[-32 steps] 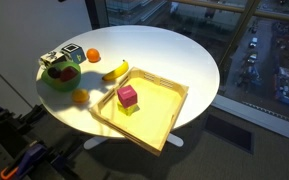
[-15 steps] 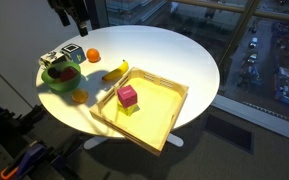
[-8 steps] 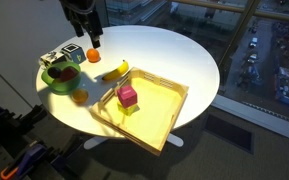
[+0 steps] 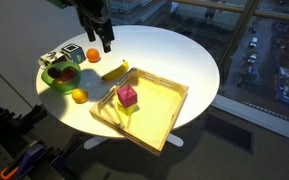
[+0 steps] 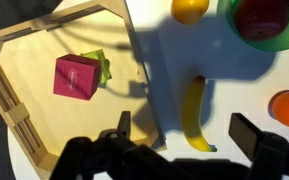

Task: Put the banana inside the bowl

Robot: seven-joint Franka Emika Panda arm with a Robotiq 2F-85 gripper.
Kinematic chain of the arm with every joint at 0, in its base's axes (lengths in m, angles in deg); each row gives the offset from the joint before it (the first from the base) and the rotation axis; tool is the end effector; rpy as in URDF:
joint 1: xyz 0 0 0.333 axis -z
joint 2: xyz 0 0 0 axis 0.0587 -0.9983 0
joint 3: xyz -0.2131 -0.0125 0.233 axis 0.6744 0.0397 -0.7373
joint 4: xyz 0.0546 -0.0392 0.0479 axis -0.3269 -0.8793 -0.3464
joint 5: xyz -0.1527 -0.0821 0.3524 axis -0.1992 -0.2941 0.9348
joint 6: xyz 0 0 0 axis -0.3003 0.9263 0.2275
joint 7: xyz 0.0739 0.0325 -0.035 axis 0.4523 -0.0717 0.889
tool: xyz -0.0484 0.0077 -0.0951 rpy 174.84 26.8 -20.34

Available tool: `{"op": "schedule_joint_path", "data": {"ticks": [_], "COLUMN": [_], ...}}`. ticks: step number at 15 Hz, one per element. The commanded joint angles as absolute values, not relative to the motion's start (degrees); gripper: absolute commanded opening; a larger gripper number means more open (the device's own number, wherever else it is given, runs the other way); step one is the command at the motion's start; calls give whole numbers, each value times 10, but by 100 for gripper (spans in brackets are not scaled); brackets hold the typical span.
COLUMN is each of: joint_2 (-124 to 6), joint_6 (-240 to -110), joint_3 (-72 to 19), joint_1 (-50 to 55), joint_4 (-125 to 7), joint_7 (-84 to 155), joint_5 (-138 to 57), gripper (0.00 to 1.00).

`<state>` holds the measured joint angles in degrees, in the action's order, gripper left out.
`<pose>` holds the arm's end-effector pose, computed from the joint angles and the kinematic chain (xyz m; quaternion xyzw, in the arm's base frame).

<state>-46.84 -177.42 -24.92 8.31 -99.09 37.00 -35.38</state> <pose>0.5085 -0.0974 0.3121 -0.9912 0.1319 -0.0031 0.0076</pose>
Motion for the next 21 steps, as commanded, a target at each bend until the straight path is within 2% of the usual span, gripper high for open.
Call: {"op": "schedule_joint_path", "data": {"ticks": [1, 21], "joint_2": [-497, -509], "joint_6": [-1755, -1767], "joint_3": [-247, -249], "joint_1": [82, 83], "joint_4": [-952, -953], "joint_7": [336, 339], "joint_5": [-385, -389], "gripper": [100, 100]}}
